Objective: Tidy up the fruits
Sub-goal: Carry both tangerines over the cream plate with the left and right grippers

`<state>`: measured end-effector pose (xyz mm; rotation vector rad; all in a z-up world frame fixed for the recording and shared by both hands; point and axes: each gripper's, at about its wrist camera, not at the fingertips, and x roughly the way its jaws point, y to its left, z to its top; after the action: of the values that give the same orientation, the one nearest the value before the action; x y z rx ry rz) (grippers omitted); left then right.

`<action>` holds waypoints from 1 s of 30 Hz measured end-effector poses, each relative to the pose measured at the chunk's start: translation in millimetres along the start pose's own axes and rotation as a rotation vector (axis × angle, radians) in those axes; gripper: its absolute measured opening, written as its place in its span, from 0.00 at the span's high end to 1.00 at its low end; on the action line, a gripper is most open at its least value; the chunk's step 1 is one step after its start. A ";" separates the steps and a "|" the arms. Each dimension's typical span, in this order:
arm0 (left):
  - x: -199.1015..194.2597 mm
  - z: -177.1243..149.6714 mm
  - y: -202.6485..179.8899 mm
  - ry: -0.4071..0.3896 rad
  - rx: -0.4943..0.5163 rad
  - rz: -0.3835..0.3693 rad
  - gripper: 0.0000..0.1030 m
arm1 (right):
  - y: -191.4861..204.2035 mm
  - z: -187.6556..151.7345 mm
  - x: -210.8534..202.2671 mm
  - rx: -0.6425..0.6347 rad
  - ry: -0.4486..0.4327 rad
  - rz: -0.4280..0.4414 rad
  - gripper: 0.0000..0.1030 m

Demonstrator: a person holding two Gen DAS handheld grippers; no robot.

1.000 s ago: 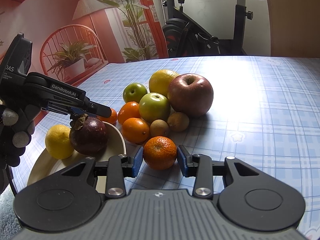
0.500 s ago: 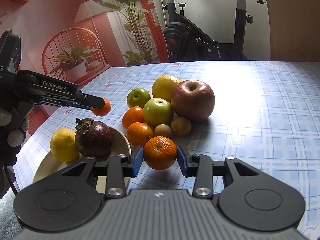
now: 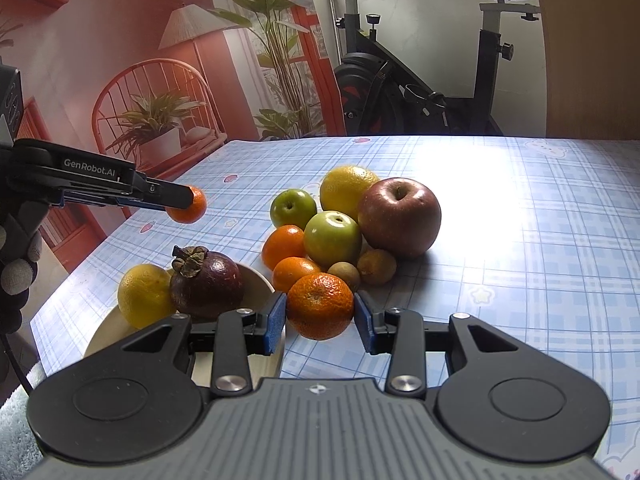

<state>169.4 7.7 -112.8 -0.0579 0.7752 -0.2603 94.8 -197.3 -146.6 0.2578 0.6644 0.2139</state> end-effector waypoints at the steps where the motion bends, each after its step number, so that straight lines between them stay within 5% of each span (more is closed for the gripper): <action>1: -2.9 -0.6 -0.5 -0.006 0.001 0.000 0.68 | 2.4 0.6 -0.9 -0.003 0.000 0.002 0.61; 30: -70.2 -54.7 -5.2 -0.064 0.043 -0.027 0.68 | 41.2 -16.9 -21.7 -0.051 0.025 0.044 0.61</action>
<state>82.1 22.9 -103.0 -0.0364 0.7052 -0.2994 62.8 -161.5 -134.4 0.2215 0.6781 0.2758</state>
